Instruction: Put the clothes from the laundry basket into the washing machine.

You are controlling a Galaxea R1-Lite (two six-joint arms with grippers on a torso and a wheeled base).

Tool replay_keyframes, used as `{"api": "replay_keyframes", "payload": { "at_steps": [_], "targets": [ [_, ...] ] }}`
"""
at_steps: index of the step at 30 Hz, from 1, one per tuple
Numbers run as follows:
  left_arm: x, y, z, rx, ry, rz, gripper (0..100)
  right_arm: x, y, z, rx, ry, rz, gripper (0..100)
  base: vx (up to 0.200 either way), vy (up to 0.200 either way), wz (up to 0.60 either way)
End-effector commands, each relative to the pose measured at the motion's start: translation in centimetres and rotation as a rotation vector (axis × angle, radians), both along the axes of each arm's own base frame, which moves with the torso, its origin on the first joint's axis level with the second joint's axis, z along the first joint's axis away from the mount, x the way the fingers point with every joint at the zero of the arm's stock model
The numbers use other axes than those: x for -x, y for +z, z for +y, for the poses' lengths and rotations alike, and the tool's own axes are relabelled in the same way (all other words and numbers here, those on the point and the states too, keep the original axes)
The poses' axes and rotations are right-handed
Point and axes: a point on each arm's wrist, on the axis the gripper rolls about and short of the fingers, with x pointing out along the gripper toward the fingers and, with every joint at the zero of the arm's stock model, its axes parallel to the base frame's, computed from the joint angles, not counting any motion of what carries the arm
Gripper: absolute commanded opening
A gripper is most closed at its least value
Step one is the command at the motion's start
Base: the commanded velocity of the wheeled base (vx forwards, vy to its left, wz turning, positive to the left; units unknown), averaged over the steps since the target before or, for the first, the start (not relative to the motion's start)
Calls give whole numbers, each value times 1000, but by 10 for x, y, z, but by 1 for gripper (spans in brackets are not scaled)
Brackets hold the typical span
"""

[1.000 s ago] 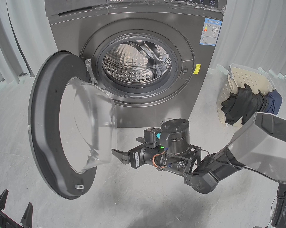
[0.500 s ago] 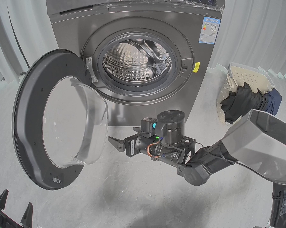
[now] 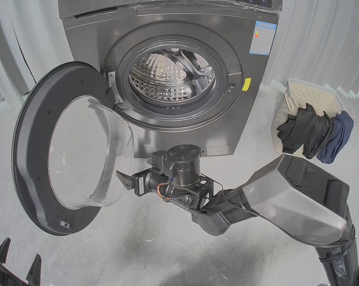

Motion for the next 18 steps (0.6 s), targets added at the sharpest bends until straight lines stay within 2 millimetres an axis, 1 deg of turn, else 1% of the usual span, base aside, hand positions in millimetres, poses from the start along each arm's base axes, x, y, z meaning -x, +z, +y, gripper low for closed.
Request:
{"api": "replay_keyframes", "payload": {
  "at_steps": [1,5,9,10,11,12,15,16,17,18],
  "targets": [
    [0,-5,0,2,0,-1,100,-2,-14,29,-38,19,-27,100,0,0,0],
    [0,-5,0,2,0,-1,100,-4,-3,29,-90,-5,-18,100,0,0,0],
    [0,-5,0,3,0,-1,100,-4,11,16,-100,-22,-21,100,0,0,0],
    [0,-5,0,3,0,-1,100,-2,16,6,-93,-33,-18,100,0,0,0],
    [0,-5,0,3,0,-1,100,-2,17,3,-89,-36,-15,100,0,0,0],
    [0,-5,0,3,0,-1,100,-2,21,-10,-77,-54,-8,100,0,0,0],
    [0,-5,0,2,0,-1,100,2,30,-39,-53,-103,0,100,0,0,0],
    [0,-5,0,3,0,-1,100,2,31,-40,-52,-106,1,100,0,0,0],
    [0,-5,0,2,0,-1,100,5,40,-62,-43,-141,0,100,0,0,0],
    [0,-5,0,2,0,1,100,8,47,-73,-38,-154,-7,100,0,0,0]
  ]
}}
